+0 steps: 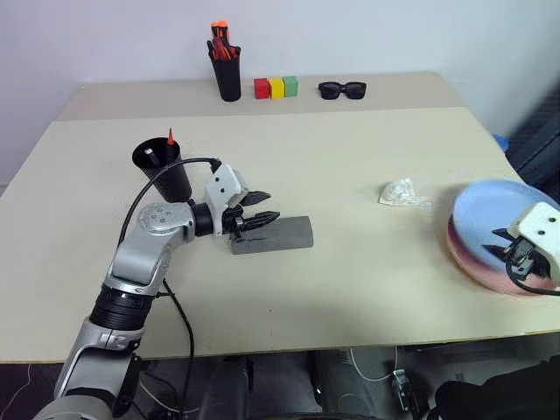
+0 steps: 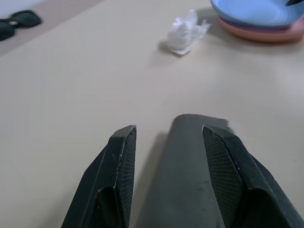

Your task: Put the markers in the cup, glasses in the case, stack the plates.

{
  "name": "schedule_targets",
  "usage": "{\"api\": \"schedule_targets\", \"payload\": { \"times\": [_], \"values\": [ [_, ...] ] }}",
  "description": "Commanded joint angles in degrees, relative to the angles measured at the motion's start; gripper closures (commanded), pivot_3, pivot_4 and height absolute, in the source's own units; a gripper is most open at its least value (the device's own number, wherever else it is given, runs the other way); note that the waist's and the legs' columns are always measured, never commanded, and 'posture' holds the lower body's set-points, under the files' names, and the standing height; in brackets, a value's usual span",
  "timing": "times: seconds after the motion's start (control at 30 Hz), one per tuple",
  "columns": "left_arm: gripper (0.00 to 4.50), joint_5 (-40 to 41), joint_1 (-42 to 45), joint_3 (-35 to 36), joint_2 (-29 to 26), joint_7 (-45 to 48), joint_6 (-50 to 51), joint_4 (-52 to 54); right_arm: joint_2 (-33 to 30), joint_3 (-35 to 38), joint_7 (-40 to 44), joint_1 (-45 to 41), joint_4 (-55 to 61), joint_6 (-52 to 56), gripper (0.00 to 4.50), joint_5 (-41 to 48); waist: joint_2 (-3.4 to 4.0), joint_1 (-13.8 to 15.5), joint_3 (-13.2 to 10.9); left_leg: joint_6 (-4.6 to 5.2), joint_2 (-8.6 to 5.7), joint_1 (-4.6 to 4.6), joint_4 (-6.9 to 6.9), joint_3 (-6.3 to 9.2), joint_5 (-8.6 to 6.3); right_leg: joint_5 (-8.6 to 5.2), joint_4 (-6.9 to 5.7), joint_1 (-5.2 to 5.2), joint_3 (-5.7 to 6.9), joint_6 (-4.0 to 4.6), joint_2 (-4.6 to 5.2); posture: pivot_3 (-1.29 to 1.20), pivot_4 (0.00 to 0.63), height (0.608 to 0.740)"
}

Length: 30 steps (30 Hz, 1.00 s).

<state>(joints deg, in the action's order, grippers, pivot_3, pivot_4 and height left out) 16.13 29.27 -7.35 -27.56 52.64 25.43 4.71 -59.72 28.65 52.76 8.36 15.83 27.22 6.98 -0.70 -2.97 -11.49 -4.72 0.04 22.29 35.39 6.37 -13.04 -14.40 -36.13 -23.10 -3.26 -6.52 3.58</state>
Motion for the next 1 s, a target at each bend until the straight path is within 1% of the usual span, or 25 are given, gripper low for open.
{"api": "schedule_targets", "payload": {
  "times": [0.03, 0.1, 0.17, 0.27, 0.33, 0.47, 0.5, 0.57, 0.67, 0.7, 0.77, 0.87, 1.0],
  "values": [
    [2.30, 0.0, 1.6, 0.0, 0.6, -0.1, -1.7, -0.1, 2.4, -5.2, -4.5, -6.9, 2.2, 0.4, 1.61, 0.3, 0.00, 0.0, 0.0, 0.00, 0.00, 0.05, 0.10, 0.00, 0.00, 0.01, -0.01, 0.00, 0.00, 0.00, 0.01, 0.00, 0.150, 0.740],
    [2.30, -0.1, 1.7, 0.2, 0.6, -0.5, -1.7, 0.2, 5.6, -11.1, -7.2, -12.4, 0.2, -0.7, 1.61, -1.0, -0.04, -0.1, 0.0, 0.00, 0.00, 0.08, 0.21, 0.00, 0.00, 0.05, -0.02, 0.00, 0.01, 0.01, 0.00, 0.00, 0.150, 0.740],
    [2.30, -0.1, 1.4, 0.3, 0.5, -1.0, -1.4, 0.9, 8.2, -15.5, -9.6, -16.7, -2.9, -2.0, 1.61, -2.8, -0.03, 0.3, 0.0, 0.00, 0.00, 0.12, 0.24, 0.01, 0.00, 0.07, -0.02, 0.00, 0.01, 0.03, 0.01, 0.00, 0.150, 0.740],
    [2.30, 0.1, 0.0, 1.2, 0.0, -1.9, -1.0, 2.4, 13.9, -22.0, -14.4, -24.8, -12.5, -4.2, 1.61, -6.2, -0.04, 0.5, 0.0, 0.00, -0.01, 0.16, 0.22, 0.04, 0.00, 0.18, -0.01, -0.02, 0.01, -0.10, 0.00, 0.00, 0.150, 0.740],
    [2.30, 0.2, -0.8, 1.7, -0.3, -2.6, -0.6, 3.4, 15.4, -24.8, -16.2, -27.8, -18.3, -7.7, 1.61, -8.7, -0.02, 0.8, 0.0, 0.00, -0.02, 0.19, 0.20, 0.03, 0.00, 0.18, 0.00, -0.04, 0.01, -0.11, 0.04, 0.00, 0.150, 0.740],
    [2.30, 0.6, -2.2, 2.2, -0.7, -3.8, 0.4, 5.7, 17.9, -27.1, -20.2, -32.7, -28.5, -12.3, 1.61, -11.3, -0.02, 0.9, 0.0, 0.01, -0.03, 0.22, 0.14, 0.07, -0.01, 0.16, 0.01, -0.06, 0.03, -0.18, 0.04, 0.00, 0.150, 0.740],
    [2.30, 0.6, -2.5, 2.3, -0.8, -4.1, 0.5, 6.1, 18.2, -27.2, -20.5, -33.5, -30.1, -13.3, 1.84, -11.3, -0.02, 0.9, 0.0, 0.01, -0.03, 0.21, 0.13, 0.07, -0.01, 0.16, 0.01, -0.07, 0.03, -0.19, 0.04, 0.00, 0.150, 0.740],
    [2.30, 0.7, -3.0, 2.4, -0.8, -4.6, 0.8, 6.8, 18.7, -26.8, -21.2, -34.7, -32.1, -14.3, 2.43, -11.0, -0.02, 0.8, 0.0, 0.01, -0.03, 0.21, 0.09, 0.07, -0.01, 0.16, 0.01, -0.08, 0.03, -0.19, 0.03, 0.00, 0.150, 0.740],
    [2.30, 1.1, -3.5, 2.4, -0.5, -5.1, 1.4, 7.3, 18.0, -26.2, -21.7, -34.8, -31.4, -14.9, 4.02, -10.9, -0.01, 0.6, 0.0, 0.01, -0.03, 0.19, 0.06, 0.07, -0.01, 0.16, 0.00, -0.09, 0.03, -0.19, 0.02, 0.00, 0.150, 0.740],
    [2.30, 1.2, -3.5, 2.3, -0.4, -5.1, 1.4, 7.3, 17.8, -26.1, -21.9, -34.6, -30.9, -15.0, 4.46, -11.0, -0.01, 0.6, 0.0, 0.01, -0.03, 0.18, 0.06, 0.07, -0.01, 0.17, -0.01, -0.09, 0.02, -0.19, 0.02, 0.00, 0.150, 0.740],
    [2.30, 1.1, -3.6, 1.7, -0.1, -5.2, 1.1, 7.2, 16.7, -25.1, -22.3, -32.9, -28.3, -14.8, 4.46, -11.2, -0.01, 0.5, 0.0, 0.01, -0.03, 0.18, 0.06, 0.07, -0.01, 0.17, -0.01, -0.08, 0.02, -0.20, 0.03, 0.00, 0.150, 0.740],
    [2.30, 1.2, -2.4, 1.2, 0.6, -4.7, 0.6, 5.6, 12.3, -19.9, -19.8, -26.5, -17.1, -9.8, 4.46, -9.2, 0.01, 1.1, 0.0, 0.01, -0.03, 0.19, 0.03, 0.07, -0.01, 0.16, -0.01, -0.09, 0.02, -0.21, 0.03, 0.00, 0.150, 0.740],
    [2.30, 1.4, 0.0, 0.3, 1.6, -2.6, -0.6, 1.9, 6.3, -6.5, -16.3, -15.2, -4.0, -1.7, 4.46, -7.5, 0.01, 2.0, 0.0, 0.01, -0.05, 0.21, -0.01, 0.07, -0.01, 0.14, 0.02, -0.10, 0.02, -0.24, 0.05, 0.00, 0.150, 0.740]
  ]
}}
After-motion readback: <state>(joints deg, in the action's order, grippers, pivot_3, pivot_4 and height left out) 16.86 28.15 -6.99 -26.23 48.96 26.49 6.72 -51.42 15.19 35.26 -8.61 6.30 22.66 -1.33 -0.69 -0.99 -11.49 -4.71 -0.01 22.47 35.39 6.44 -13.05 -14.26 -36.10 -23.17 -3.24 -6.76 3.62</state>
